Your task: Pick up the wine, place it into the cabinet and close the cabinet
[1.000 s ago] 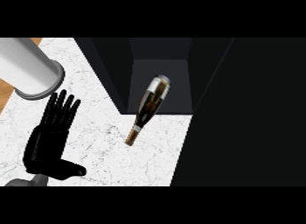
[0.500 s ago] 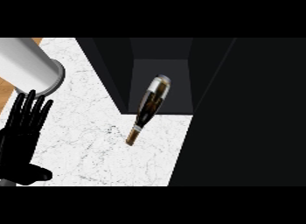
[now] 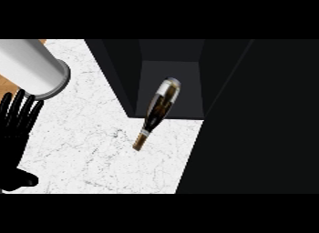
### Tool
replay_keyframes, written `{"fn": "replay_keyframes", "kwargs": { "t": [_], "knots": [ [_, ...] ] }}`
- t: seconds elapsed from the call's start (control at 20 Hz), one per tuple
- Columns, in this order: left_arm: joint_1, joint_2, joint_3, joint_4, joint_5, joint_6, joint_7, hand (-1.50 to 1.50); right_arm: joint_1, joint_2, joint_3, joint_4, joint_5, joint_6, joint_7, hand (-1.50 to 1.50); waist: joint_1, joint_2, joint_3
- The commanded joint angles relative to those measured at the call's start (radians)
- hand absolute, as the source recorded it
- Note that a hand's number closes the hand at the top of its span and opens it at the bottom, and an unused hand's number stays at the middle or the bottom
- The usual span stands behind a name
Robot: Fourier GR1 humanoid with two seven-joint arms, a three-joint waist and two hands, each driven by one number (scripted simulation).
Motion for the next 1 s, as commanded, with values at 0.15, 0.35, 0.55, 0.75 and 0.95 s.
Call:
{"fn": "replay_keyframes", "kwargs": {
  "t": [0.15, 0.35, 0.55, 0.75, 0.95],
  "knots": [
    [-0.042, 0.035, 0.033, 0.009, 0.029, -0.024, 0.030, -1.50, -0.130, 0.208, 0.050, -0.079, -0.111, 0.008, 0.126, 1.50, 0.037, 0.014, -0.002],
    [-0.003, 0.040, 0.035, 0.019, 0.025, -0.062, 0.012, -1.50, -0.181, 0.257, 0.040, -0.053, -0.110, 0.020, 0.191, 1.50, 0.052, 0.008, -0.003],
    [-0.044, 0.050, 0.030, -0.007, 0.038, -0.042, 0.058, -1.50, -0.301, 0.345, -0.005, 0.029, -0.128, 0.018, 0.278, 1.50, 0.059, 0.006, -0.002],
    [-0.029, 0.061, 0.046, 0.051, 0.047, -0.087, 0.053, -1.50, -0.509, 0.513, -0.047, 0.183, -0.129, -0.022, 0.402, 1.50, 0.056, 0.006, -0.004],
    [-0.038, 0.057, 0.065, 0.068, 0.039, -0.088, 0.036, -1.50, -0.769, 0.713, -0.096, 0.401, -0.128, -0.039, 0.513, 1.50, 0.038, 0.002, -0.001]
  ]
}}
